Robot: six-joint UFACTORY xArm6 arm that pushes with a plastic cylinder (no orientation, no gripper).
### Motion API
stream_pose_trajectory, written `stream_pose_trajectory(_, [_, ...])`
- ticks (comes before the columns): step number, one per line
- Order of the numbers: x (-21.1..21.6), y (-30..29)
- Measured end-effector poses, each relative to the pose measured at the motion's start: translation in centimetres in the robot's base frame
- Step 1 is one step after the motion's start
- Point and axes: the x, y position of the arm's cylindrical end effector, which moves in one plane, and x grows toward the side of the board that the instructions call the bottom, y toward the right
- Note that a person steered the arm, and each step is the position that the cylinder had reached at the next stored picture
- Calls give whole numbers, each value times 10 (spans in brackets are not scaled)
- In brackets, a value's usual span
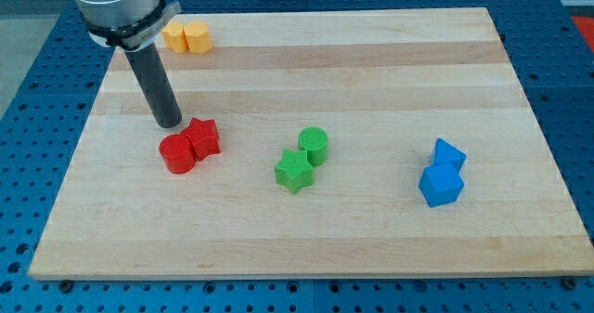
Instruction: Move the red circle towards the down
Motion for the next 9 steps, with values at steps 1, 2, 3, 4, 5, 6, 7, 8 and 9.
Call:
stream_pose_trajectory(1, [8, 0])
stream_pose_trajectory(2, [9, 0])
stream_pose_trajectory(3, [10, 0])
stream_pose_trajectory(4, [18, 0])
stream_pose_trajectory(5, [30, 0])
stream_pose_trajectory(6, [32, 4])
stream_pose_trajectory(7, [37, 8])
stream_pose_trajectory(8, [51, 10])
stream_pose_trajectory(9, [56, 14])
